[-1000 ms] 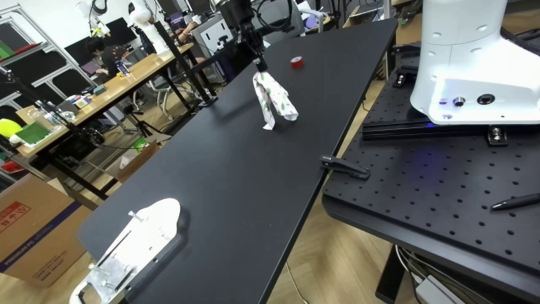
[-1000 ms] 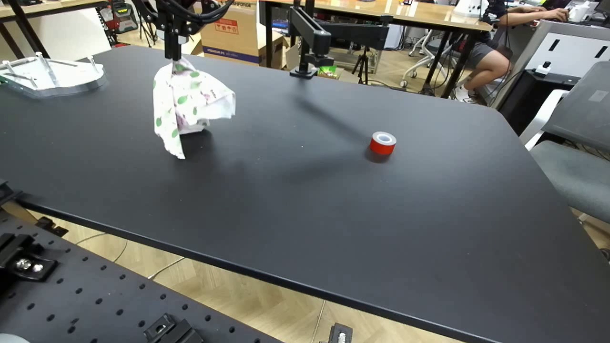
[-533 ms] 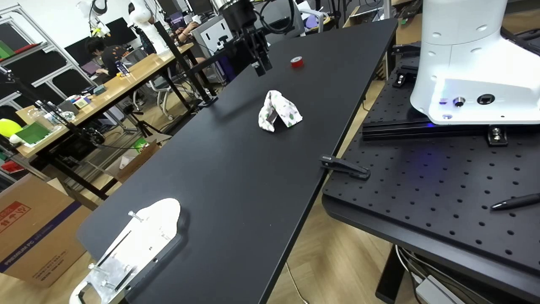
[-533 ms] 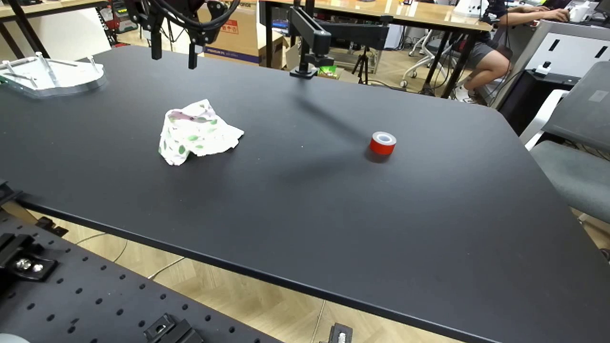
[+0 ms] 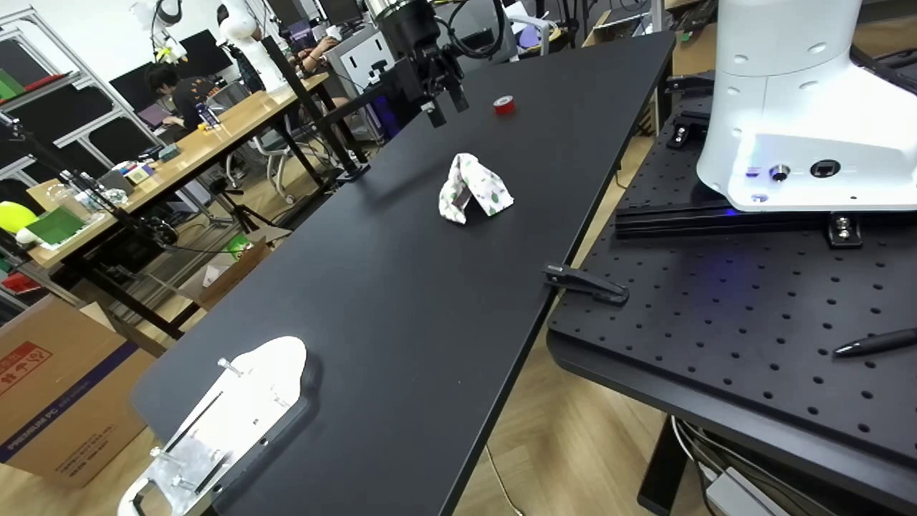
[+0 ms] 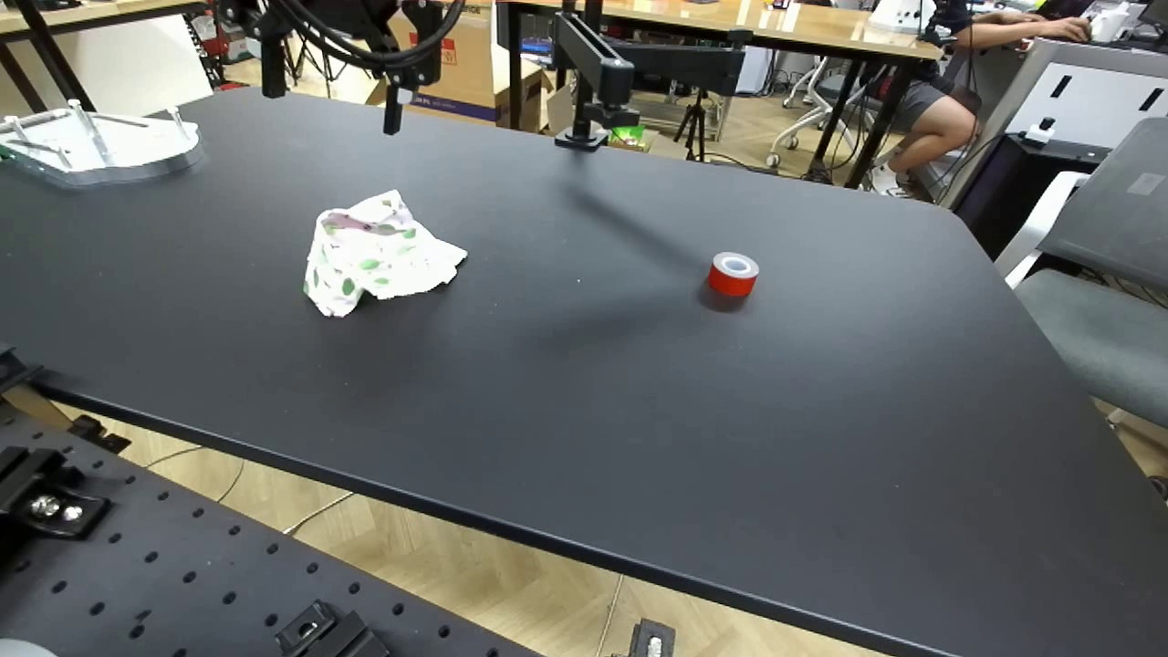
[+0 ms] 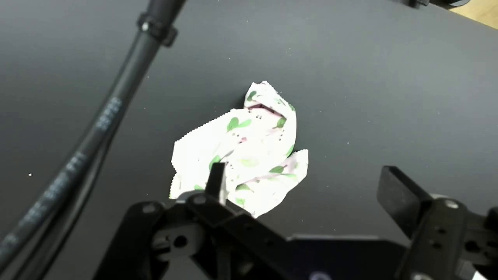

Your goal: Remove the cloth from the black frame

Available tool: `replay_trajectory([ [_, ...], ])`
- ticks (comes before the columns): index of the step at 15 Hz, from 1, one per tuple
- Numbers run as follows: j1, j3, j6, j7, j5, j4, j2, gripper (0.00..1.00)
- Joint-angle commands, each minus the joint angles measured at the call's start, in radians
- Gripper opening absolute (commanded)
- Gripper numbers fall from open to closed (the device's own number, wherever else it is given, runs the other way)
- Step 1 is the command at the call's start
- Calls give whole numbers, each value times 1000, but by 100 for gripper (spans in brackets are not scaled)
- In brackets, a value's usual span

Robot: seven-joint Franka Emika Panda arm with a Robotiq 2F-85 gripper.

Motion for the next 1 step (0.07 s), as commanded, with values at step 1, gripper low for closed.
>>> replay_trajectory([
  [1, -7, 8, -2, 0, 0, 1, 1, 100],
])
